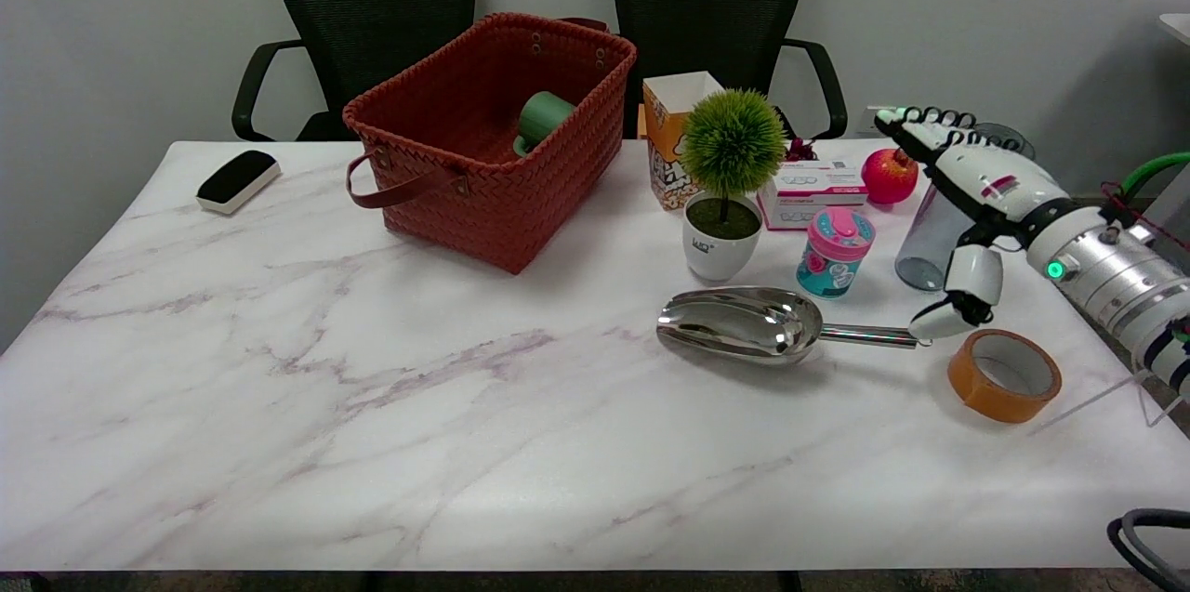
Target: Pick up the stainless steel scoop.
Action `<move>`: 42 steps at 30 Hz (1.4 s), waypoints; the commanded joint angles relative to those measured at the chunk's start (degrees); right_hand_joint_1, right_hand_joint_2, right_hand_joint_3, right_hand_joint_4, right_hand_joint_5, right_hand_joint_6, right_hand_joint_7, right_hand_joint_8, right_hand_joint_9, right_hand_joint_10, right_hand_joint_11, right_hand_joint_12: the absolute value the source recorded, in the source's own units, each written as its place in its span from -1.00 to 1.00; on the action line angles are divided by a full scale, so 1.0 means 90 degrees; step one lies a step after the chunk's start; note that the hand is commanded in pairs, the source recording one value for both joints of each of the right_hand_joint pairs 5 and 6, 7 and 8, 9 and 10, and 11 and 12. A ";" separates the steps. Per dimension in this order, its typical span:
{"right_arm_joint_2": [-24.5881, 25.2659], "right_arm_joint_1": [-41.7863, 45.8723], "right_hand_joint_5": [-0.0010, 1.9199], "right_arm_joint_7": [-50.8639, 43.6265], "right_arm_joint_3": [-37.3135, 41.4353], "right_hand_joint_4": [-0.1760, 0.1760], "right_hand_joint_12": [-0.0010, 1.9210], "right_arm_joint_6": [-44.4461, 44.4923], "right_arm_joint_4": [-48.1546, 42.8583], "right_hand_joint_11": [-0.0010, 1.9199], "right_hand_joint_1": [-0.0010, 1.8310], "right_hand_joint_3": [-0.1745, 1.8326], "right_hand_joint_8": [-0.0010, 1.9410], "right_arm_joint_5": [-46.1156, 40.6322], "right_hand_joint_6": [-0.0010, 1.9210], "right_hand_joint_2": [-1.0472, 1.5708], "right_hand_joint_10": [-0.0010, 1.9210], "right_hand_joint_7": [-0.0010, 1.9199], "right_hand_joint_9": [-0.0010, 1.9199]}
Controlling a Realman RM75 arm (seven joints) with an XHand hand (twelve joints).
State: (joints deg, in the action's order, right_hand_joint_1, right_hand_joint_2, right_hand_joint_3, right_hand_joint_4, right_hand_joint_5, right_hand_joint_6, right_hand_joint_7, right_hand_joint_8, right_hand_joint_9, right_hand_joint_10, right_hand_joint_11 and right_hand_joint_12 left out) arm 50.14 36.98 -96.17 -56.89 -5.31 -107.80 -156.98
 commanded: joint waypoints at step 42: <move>0.2672 -0.0256 -0.98 -0.3275 -0.1001 0.00 -1.00 -0.1143 -0.0004 -1.00 0.31 0.32 -1.00 -0.0041 -0.98 -0.81 -1.00 -1.00 -1.00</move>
State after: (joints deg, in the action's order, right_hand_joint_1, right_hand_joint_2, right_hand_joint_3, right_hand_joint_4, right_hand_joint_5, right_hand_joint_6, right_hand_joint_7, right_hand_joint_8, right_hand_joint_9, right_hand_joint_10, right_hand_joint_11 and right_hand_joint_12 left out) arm 69.30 36.20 -119.88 -63.85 -13.91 -107.82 -157.18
